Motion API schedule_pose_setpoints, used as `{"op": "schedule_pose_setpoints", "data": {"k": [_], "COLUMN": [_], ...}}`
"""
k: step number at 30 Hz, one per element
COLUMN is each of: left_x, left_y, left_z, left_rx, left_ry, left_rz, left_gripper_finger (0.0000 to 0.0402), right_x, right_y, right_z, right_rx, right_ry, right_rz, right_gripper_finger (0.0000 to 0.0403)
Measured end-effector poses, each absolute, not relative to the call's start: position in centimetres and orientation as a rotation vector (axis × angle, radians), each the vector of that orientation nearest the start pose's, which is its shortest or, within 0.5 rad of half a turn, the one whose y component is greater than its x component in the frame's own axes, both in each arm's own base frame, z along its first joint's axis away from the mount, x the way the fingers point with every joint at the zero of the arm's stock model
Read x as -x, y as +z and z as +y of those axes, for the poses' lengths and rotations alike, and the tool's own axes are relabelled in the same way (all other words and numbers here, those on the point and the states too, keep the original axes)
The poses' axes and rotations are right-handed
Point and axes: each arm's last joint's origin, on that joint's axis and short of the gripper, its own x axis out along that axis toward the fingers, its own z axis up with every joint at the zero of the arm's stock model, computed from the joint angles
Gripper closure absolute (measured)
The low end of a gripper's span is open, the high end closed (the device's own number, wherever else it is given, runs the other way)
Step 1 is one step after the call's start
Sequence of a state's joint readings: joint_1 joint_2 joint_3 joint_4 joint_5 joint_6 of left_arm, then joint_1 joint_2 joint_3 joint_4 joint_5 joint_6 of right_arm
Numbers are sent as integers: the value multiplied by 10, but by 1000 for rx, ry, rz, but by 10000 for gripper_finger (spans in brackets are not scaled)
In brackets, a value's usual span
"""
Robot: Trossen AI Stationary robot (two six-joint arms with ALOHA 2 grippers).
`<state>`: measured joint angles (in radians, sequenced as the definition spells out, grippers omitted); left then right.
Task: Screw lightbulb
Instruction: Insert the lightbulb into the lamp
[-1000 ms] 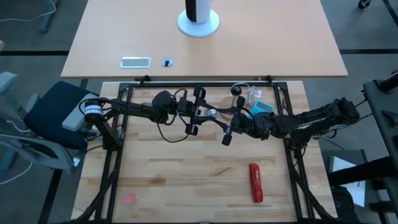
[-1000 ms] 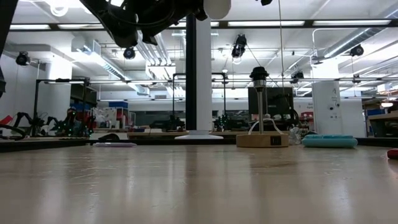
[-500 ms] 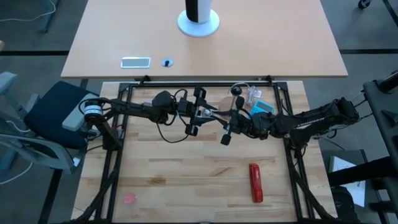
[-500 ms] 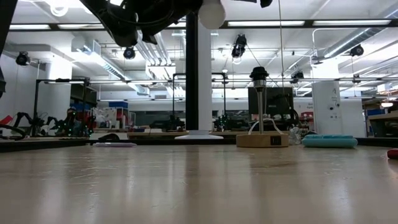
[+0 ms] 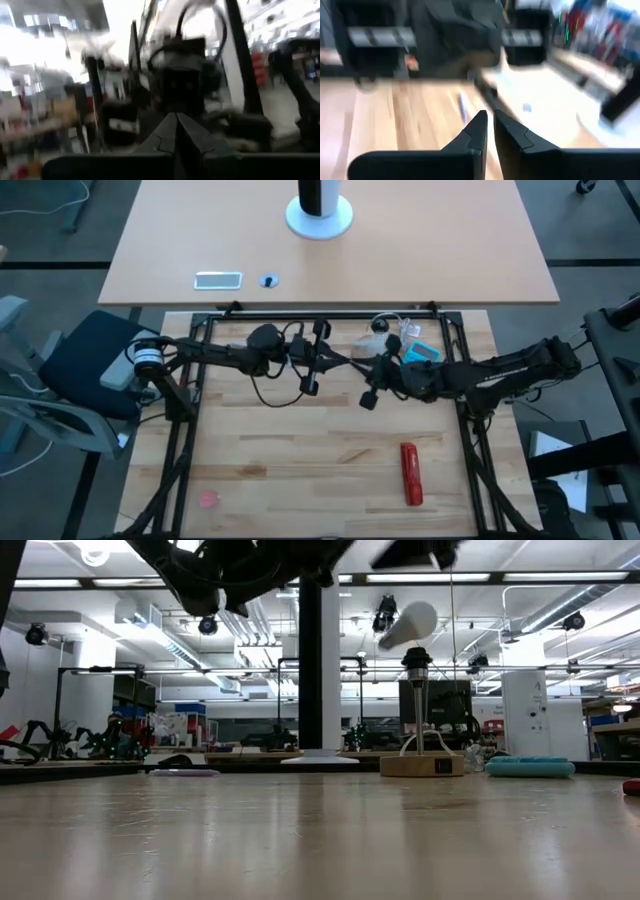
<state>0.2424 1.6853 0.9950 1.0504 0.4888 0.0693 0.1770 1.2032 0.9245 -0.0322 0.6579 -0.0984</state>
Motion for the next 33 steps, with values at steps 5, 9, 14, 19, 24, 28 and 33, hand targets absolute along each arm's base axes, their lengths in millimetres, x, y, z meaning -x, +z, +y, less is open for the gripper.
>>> {"op": "schedule_pose_setpoints", "data": {"k": [5, 9, 14, 19, 24, 28, 33], "left_x": [-352, -347, -343, -342, -340, -342, -344], "left_y": [270, 265, 270, 264, 252, 246, 242], "left_z": [81, 79, 82, 83, 79, 76, 74], "left_rx": [-194, -219, -254, -240, -199, -171, -179], "left_ry": [-218, -229, -124, -74, -101, -122, -134], "left_rz": [-24, 94, 107, 185, 303, 333, 336], "left_gripper_finger": [399, 399, 399, 398, 398, 398, 398], "right_x": [-226, -195, -174, -165, -149, -141, -139], "right_y": [290, 282, 287, 289, 276, 267, 262], "right_z": [32, 39, 48, 56, 58, 64, 85], "right_rx": [37, -33, -77, -192, -402, -536, -586], "right_ry": [-513, -636, -719, -710, -780, -822, -612], "right_rz": [592, 702, 615, 568, 724, 918, 1156], "right_gripper_finger": [369, 373, 379, 379, 386, 394, 395]}}
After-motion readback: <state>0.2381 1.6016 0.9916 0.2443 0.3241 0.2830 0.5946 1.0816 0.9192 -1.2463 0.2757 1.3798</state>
